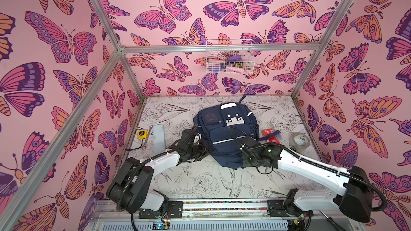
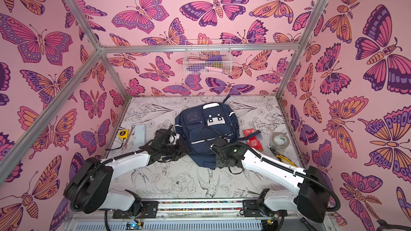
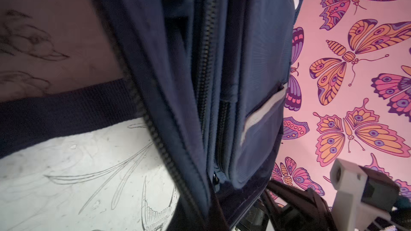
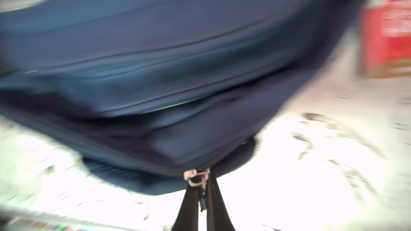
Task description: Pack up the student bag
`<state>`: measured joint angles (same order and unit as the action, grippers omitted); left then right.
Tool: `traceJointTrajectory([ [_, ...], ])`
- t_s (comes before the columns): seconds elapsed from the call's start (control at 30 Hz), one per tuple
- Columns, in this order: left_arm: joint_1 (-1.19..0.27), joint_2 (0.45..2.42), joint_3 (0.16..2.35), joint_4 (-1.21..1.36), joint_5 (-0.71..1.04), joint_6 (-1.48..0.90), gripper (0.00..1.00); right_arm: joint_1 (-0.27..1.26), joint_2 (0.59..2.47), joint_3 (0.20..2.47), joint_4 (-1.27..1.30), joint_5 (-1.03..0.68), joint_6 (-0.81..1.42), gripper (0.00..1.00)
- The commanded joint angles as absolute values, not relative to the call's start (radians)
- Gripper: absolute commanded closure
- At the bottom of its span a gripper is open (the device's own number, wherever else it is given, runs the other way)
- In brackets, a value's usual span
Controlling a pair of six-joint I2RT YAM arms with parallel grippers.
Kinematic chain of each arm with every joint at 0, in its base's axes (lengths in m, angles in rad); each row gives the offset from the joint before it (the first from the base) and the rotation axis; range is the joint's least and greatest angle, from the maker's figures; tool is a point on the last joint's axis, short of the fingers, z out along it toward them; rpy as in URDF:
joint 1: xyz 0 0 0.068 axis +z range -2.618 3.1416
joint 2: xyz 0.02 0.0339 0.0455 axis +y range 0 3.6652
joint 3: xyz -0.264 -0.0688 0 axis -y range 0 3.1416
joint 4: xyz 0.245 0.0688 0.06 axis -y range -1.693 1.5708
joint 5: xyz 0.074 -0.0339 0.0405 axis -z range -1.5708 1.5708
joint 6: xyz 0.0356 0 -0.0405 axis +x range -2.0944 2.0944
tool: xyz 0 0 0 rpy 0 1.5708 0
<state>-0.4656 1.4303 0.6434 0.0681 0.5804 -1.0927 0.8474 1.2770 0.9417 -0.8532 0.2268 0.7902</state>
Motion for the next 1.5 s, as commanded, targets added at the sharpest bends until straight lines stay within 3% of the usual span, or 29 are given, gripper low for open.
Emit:
traceJointTrajectory([
  [0.0,-0.408,1.398,0.690,-0.082,0.446,-0.967,1.00,0.762,1.251,0.930,-1.075,0.353,0.714,1.00],
  [0.2,-0.360,1.413,0.777,-0.211,0.344,-0.888,1.00,0.728,1.242,0.952,-1.120,0.299,0.699,1.00],
  [0.33,-0.328,1.485,0.844,-0.225,0.307,-0.878,1.00,0.796,1.254,0.977,-1.142,0.271,0.723,1.00],
  [0.63,-0.296,1.614,0.908,-0.212,0.359,-0.933,1.00,0.901,1.310,1.077,-1.112,0.232,0.737,1.00],
  [0.67,-0.296,1.602,0.897,-0.217,0.355,-0.930,0.92,0.902,1.320,1.085,-1.104,0.229,0.732,1.00],
  [0.73,-0.299,1.561,0.885,-0.263,0.311,-0.906,0.63,0.901,1.339,1.093,-1.079,0.207,0.724,1.00],
  [0.83,-0.311,1.453,0.875,-0.365,0.245,-0.857,0.41,0.901,1.368,1.091,-1.009,0.132,0.716,1.00],
  [0.93,-0.347,1.322,0.836,-0.443,0.251,-0.861,0.39,0.919,1.399,1.095,-0.950,0.090,0.729,1.00],
  [1.07,-0.515,1.180,0.764,-0.471,0.252,-0.985,0.34,0.976,1.452,1.144,-0.906,0.063,0.744,1.00],
  [1.23,-0.613,1.230,0.765,-0.373,0.310,-1.127,0.31,1.015,1.504,1.196,-0.893,0.059,0.746,1.00],
  [1.47,-0.640,1.385,0.824,-0.255,0.376,-1.173,0.35,1.035,1.484,1.180,-0.871,0.060,0.764,1.00],
])
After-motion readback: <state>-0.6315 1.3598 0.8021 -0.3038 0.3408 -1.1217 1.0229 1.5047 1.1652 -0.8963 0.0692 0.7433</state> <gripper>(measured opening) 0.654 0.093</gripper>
